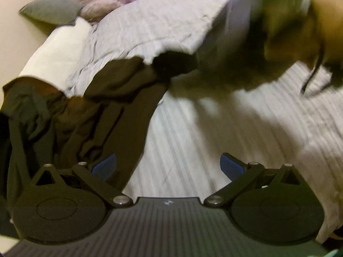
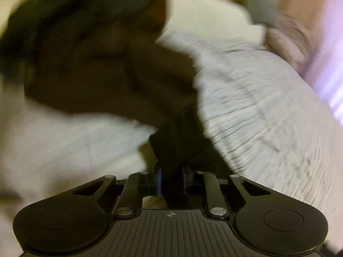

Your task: Fold clothes

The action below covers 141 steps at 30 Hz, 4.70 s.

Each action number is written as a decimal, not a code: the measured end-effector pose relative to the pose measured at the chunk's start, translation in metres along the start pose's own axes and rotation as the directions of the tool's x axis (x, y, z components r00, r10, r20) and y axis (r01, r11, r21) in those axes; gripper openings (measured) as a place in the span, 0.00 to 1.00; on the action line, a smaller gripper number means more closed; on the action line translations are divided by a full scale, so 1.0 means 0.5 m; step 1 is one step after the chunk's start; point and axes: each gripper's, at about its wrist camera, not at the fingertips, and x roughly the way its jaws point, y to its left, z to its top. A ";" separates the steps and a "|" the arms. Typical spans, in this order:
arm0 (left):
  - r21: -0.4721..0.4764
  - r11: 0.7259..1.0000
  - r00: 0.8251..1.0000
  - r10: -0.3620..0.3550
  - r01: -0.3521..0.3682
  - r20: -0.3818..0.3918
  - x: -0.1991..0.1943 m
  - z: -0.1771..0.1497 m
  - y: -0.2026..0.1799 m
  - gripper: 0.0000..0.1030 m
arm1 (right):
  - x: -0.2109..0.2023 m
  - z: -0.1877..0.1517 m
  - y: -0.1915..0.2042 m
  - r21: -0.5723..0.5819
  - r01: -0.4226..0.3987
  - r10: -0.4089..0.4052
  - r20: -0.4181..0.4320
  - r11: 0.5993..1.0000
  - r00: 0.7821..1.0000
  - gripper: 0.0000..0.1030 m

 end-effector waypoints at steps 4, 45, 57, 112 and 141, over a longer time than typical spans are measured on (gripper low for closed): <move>0.054 0.997 0.997 -0.059 0.056 0.049 0.004 0.059 -0.045 0.99 | -0.208 0.016 -0.187 0.330 -0.045 -0.044 0.255 0.943 0.966 0.16; 0.447 0.861 0.965 -0.262 0.243 -0.020 -0.020 0.509 -0.727 0.99 | -0.631 -0.984 -0.881 0.987 0.030 -0.441 0.043 0.157 0.897 0.65; 0.530 0.810 0.957 -0.291 0.250 -0.007 -0.001 0.562 -0.794 0.99 | -0.723 -1.110 -0.936 1.000 0.017 -0.522 -0.022 -0.014 0.853 0.65; 0.340 0.885 0.944 -0.330 0.317 -0.023 0.048 0.417 -0.640 0.95 | -0.687 -0.807 -0.589 0.678 0.262 -0.218 -0.151 0.687 0.964 0.91; 0.320 0.847 0.904 -0.383 0.425 -0.187 0.259 0.526 -0.812 0.95 | -0.711 -1.005 -0.962 0.926 0.145 -0.213 -0.072 0.348 0.974 0.91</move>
